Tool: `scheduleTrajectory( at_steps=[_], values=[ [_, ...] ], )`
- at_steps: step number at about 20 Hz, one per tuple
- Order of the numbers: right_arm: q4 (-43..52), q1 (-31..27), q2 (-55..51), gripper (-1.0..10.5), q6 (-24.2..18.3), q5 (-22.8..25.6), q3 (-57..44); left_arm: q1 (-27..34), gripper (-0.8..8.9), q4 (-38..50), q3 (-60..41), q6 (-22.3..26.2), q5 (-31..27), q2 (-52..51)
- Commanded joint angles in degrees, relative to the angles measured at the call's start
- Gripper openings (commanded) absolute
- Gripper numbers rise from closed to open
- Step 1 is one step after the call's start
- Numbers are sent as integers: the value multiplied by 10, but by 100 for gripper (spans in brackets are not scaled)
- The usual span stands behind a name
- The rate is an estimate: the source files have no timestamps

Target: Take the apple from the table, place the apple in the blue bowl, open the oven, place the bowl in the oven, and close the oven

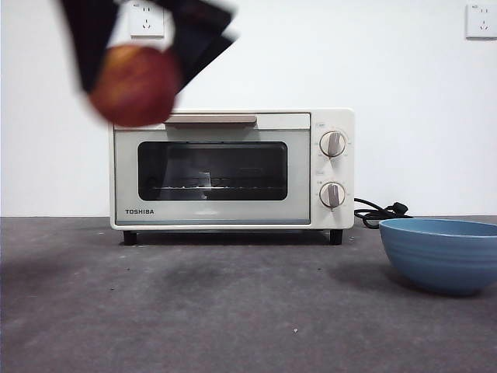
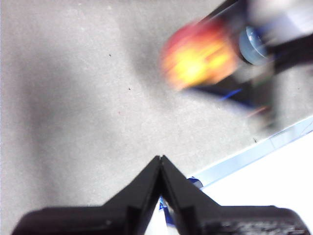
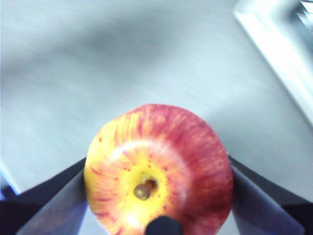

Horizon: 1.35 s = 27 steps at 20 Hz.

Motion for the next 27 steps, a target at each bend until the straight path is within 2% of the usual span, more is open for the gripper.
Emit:
scheduleTrajectory(
  at_steps=[1, 9, 11, 16, 18, 22, 27],
  values=[
    [-47, -17, -41, -12, -5, 26, -1, -1, -5, 14, 0, -2, 0, 13],
    [-142, -149, -149, -11, -14, 20, -5, -1, -5, 33, 0, 3, 0, 37],
    [-132, -202, -168, -12, -19, -15, -25, -1, -5, 33, 0, 7, 0, 38],
    [-29, -354, -214, -11, -20, -125, -167, -1, -5, 33, 0, 13, 0, 38],
    [22, -396, -218, -12, -18, -176, -225, -1, -5, 38, 0, 13, 0, 38],
    [128, -430, -218, -12, -8, -174, -340, -1, -5, 42, 0, 13, 0, 39],
    [206, -436, -218, -12, 11, -184, -429, -1, -5, 47, 0, 13, 0, 50]
  ],
)
